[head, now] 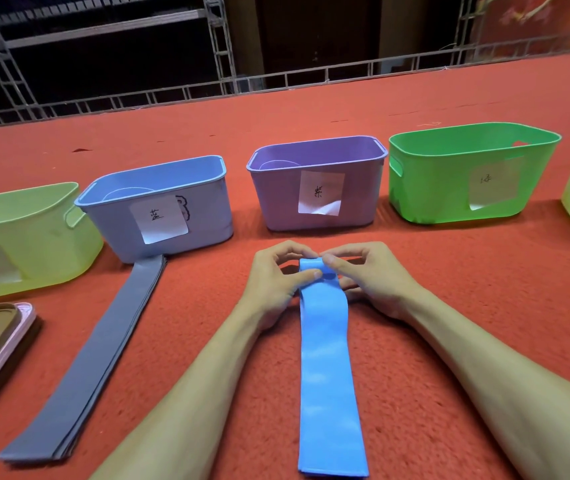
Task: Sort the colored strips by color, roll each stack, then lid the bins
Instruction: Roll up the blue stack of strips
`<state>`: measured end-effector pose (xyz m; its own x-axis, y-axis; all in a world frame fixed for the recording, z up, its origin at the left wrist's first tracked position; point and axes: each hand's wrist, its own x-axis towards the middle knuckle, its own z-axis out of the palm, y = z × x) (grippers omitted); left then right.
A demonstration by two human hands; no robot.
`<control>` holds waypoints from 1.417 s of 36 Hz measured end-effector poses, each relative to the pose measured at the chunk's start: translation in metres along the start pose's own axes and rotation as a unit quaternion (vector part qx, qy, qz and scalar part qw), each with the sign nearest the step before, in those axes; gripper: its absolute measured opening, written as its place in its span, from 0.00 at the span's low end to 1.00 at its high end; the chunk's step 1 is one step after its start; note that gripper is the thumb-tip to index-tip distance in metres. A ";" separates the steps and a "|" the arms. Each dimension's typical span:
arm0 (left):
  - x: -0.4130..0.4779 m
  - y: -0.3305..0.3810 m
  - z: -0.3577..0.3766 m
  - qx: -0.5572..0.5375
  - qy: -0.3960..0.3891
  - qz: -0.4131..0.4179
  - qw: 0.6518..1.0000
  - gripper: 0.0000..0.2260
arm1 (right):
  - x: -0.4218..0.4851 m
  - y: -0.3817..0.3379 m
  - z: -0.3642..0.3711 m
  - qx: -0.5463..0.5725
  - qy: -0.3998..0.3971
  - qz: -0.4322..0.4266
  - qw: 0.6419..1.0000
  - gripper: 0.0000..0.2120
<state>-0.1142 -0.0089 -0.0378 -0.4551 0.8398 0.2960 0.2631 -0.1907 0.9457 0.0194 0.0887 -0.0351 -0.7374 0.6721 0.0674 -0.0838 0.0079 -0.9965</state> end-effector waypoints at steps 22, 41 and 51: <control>-0.001 0.002 0.009 -0.056 -0.024 -0.090 0.994 0.02 | 0.001 0.002 -0.006 -0.078 0.067 -0.099 0.990 0.13; -0.002 0.004 0.006 -0.062 0.027 -0.051 0.996 0.14 | -0.001 -0.001 -0.002 0.035 0.014 0.009 0.999 0.08; 0.000 0.007 0.011 -0.125 0.023 -0.105 0.986 0.05 | -0.002 -0.003 -0.005 -0.025 0.047 -0.043 0.998 0.14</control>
<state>-0.1034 -0.0046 -0.0330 -0.5169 0.8513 0.0902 -0.0567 -0.1392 0.9886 0.0249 0.0911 -0.0325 -0.6633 0.7331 0.1502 -0.1086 0.1042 -0.9886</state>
